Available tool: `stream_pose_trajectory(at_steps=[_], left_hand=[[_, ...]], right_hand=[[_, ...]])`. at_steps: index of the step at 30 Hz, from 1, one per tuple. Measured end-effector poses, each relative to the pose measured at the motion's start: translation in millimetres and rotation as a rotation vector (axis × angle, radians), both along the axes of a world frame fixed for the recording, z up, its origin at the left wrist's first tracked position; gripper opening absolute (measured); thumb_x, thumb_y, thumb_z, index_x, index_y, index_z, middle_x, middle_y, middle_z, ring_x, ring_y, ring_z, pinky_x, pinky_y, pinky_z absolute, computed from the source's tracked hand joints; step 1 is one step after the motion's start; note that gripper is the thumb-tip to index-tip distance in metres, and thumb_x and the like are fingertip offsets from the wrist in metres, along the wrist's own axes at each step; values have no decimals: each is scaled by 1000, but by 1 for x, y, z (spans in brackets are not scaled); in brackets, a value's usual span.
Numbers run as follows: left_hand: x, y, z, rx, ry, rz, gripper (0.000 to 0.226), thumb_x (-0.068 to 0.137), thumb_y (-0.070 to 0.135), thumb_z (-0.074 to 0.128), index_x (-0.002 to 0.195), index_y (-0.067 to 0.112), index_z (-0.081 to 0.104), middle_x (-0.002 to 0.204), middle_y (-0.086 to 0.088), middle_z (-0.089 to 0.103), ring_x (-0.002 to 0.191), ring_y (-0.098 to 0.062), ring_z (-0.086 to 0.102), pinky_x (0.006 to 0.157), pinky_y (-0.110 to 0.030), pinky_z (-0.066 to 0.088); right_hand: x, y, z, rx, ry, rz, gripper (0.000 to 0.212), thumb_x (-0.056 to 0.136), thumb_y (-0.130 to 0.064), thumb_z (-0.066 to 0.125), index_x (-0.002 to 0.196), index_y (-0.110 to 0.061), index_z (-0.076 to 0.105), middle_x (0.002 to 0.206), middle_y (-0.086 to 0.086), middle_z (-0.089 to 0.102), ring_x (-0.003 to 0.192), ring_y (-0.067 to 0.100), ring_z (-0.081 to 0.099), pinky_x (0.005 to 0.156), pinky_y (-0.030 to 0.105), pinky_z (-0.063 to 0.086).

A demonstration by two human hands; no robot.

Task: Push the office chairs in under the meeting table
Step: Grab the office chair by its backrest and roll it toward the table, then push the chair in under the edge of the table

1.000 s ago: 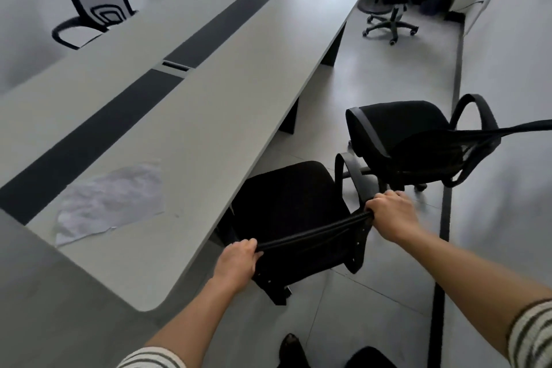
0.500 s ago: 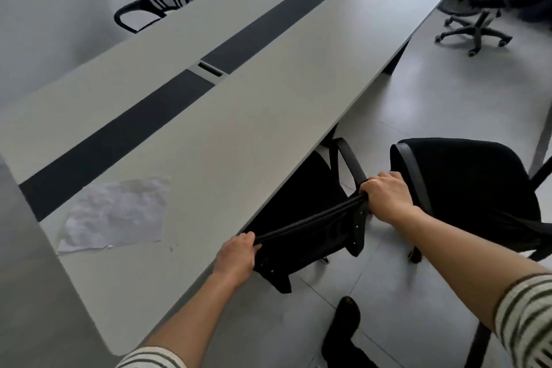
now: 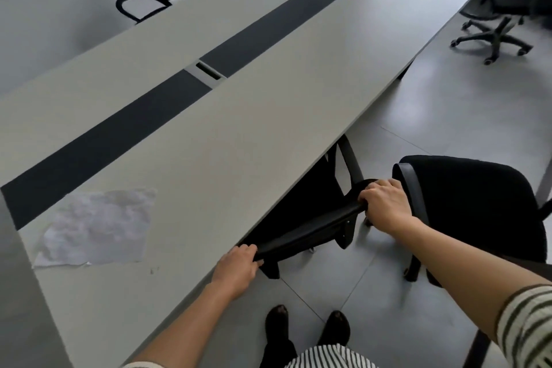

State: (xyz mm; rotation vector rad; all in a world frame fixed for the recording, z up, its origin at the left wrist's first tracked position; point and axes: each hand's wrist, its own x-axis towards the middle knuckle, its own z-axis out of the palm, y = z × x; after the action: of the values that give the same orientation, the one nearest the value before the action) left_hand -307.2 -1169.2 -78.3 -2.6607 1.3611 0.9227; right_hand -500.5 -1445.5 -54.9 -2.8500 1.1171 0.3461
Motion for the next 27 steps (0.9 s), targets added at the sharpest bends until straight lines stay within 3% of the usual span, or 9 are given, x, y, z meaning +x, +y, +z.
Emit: stream_pose_trajectory(at_steps=[4, 6, 9, 12, 16, 20, 27], left_hand=[[13, 0, 9, 8, 75, -81, 32, 89, 39, 49, 116, 22, 52, 116, -2, 60, 105, -21, 56, 82, -35, 46], [17, -7, 17, -29, 118, -136, 33, 89, 37, 51, 119, 23, 52, 116, 0, 61, 104, -19, 58, 83, -33, 47], [12, -22, 30, -174, 198, -183, 29, 90, 36, 50, 115, 23, 56, 108, 5, 66, 96, -12, 61, 82, -30, 50], [-6, -39, 46, -320, 245, -248, 25, 90, 35, 52, 111, 25, 60, 95, 10, 66, 85, -6, 61, 78, -28, 51], [-44, -64, 66, -432, 359, -347, 18, 88, 31, 56, 105, 26, 62, 78, 13, 65, 70, -3, 61, 67, -24, 51], [-90, -91, 75, -479, 422, -471, 19, 88, 29, 58, 105, 25, 63, 75, 15, 63, 69, 1, 58, 63, -13, 45], [-191, -137, 79, -491, 477, -614, 20, 88, 30, 57, 107, 26, 62, 80, 22, 62, 82, 4, 60, 78, -21, 51]], right_hand=[[-4, 17, 3, 5, -34, -78, 34, 82, -24, 52, 113, -29, 65, 123, -3, 61, 123, 22, 44, 108, 35, 22], [-10, 35, 5, 8, -159, -148, 38, 83, -23, 51, 119, -24, 63, 133, 4, 56, 134, 26, 37, 114, 40, 18], [-29, 70, 15, 121, -382, -269, 40, 88, -21, 55, 128, -19, 57, 145, 5, 46, 140, 24, 34, 109, 43, 35], [-64, 99, 27, 259, -484, -471, 33, 91, -23, 56, 123, -21, 61, 127, -2, 61, 112, 16, 60, 93, 32, 49], [-139, 126, 36, 302, -560, -720, 21, 90, -24, 58, 108, -24, 69, 91, -12, 71, 77, 0, 63, 75, 27, 56], [-215, 147, 44, 187, -624, -972, 18, 88, -24, 63, 104, -27, 71, 80, -13, 72, 68, 4, 66, 67, 29, 58], [-330, 141, 31, 65, -706, -1229, 19, 85, -20, 67, 104, -21, 72, 86, -3, 76, 72, 10, 70, 73, 38, 60]])
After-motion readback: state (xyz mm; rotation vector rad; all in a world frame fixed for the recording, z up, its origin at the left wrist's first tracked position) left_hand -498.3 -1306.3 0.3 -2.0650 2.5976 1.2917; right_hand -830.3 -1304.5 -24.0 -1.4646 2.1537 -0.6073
